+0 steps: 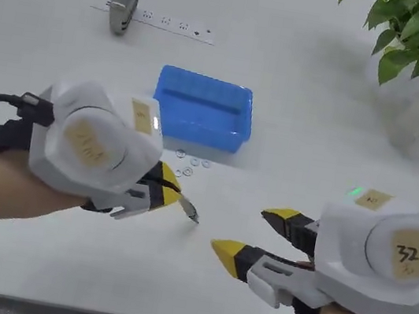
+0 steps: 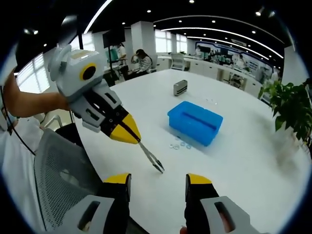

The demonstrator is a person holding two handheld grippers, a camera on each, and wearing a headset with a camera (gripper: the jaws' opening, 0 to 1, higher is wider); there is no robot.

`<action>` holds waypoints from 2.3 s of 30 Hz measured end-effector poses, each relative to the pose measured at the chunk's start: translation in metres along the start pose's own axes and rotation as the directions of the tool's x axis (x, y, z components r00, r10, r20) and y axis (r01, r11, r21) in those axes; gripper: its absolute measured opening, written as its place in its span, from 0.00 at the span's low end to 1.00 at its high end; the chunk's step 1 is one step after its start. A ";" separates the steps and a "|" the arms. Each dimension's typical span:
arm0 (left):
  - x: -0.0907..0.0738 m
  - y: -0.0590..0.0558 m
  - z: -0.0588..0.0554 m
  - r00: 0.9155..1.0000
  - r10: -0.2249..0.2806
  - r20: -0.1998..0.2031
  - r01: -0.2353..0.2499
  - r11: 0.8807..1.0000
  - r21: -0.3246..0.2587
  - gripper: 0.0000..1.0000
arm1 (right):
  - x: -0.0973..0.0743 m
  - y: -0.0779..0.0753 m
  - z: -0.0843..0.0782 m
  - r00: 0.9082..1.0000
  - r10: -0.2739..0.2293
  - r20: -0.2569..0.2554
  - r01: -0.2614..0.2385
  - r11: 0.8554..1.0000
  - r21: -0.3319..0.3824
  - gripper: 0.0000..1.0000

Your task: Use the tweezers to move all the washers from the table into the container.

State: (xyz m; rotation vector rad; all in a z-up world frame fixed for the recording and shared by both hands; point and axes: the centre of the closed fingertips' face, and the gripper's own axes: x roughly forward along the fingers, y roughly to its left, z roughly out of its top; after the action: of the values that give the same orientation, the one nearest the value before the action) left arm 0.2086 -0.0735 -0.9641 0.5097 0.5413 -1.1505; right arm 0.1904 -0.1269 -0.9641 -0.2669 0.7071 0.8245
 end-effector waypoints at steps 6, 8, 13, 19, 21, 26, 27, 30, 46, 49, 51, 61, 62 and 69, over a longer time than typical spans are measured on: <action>-0.032 -0.016 0.014 0.999 -0.033 0.008 0.033 0.998 0.061 0.00 | 0.003 0.031 0.023 0.989 0.149 0.024 -0.146 0.985 -0.092 0.33; -0.041 -0.019 0.016 0.999 -0.047 0.005 0.046 0.996 0.078 0.00 | 0.004 0.040 0.028 0.982 0.189 0.018 -0.186 0.974 -0.126 0.32; -0.068 -0.032 0.024 0.994 -0.113 -0.006 0.113 0.988 0.108 0.00 | 0.004 0.066 0.044 0.954 0.301 0.006 -0.292 0.929 -0.226 0.29; -0.095 -0.045 0.042 0.985 -0.170 0.011 0.166 0.973 0.159 0.00 | 0.003 0.093 0.048 0.918 0.394 -0.030 -0.384 0.872 -0.304 0.25; -0.099 -0.047 0.047 0.984 -0.179 0.016 0.175 0.972 0.155 0.00 | 0.002 0.098 0.048 0.909 0.414 -0.045 -0.405 0.854 -0.326 0.24; -0.106 -0.055 0.063 0.975 -0.216 0.047 0.204 0.961 0.186 0.00 | -0.001 0.108 0.051 0.895 0.442 -0.060 -0.432 0.823 -0.370 0.18; -0.106 -0.056 0.064 0.974 -0.220 0.046 0.208 0.960 0.188 0.00 | -0.001 0.108 0.052 0.895 0.443 -0.057 -0.429 0.818 -0.384 0.15; -0.107 -0.059 0.065 0.974 -0.224 0.036 0.211 0.954 0.215 0.00 | -0.001 0.106 0.053 0.896 0.441 -0.053 -0.423 0.812 -0.402 0.10; -0.100 -0.051 0.062 0.982 -0.163 0.096 0.150 0.980 0.129 0.00 | 0.003 0.107 0.050 0.893 0.446 -0.061 -0.433 0.816 -0.383 0.01; -0.093 -0.040 0.053 0.985 -0.087 0.150 0.079 0.995 0.052 0.07 | 0.009 0.104 0.052 0.897 0.439 -0.044 -0.427 0.838 -0.341 0.01; -0.088 -0.036 0.042 0.985 -0.045 0.169 0.054 0.997 -0.048 0.17 | 0.014 0.100 0.053 0.904 0.427 -0.031 -0.412 0.847 -0.335 0.01; -0.093 -0.005 0.014 0.915 0.313 0.256 -0.190 0.892 -0.410 0.48 | 0.042 0.058 0.054 0.936 0.351 0.017 -0.337 0.911 -0.237 0.01; -0.094 -0.003 0.011 0.907 0.339 0.249 -0.213 0.881 -0.423 0.50 | 0.044 0.054 0.053 0.939 0.345 0.018 -0.332 0.916 -0.224 0.01; -0.098 0.006 -0.030 0.854 0.511 0.101 -0.390 0.756 -0.526 0.70 | 0.061 0.015 0.061 0.962 0.255 0.093 -0.236 0.954 -0.183 0.01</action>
State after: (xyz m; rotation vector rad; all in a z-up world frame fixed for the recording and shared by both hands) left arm 0.1793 0.0168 -0.9240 0.0419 0.4407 -0.5543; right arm 0.2364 -0.0526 -0.9583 -0.2857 0.5678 1.1326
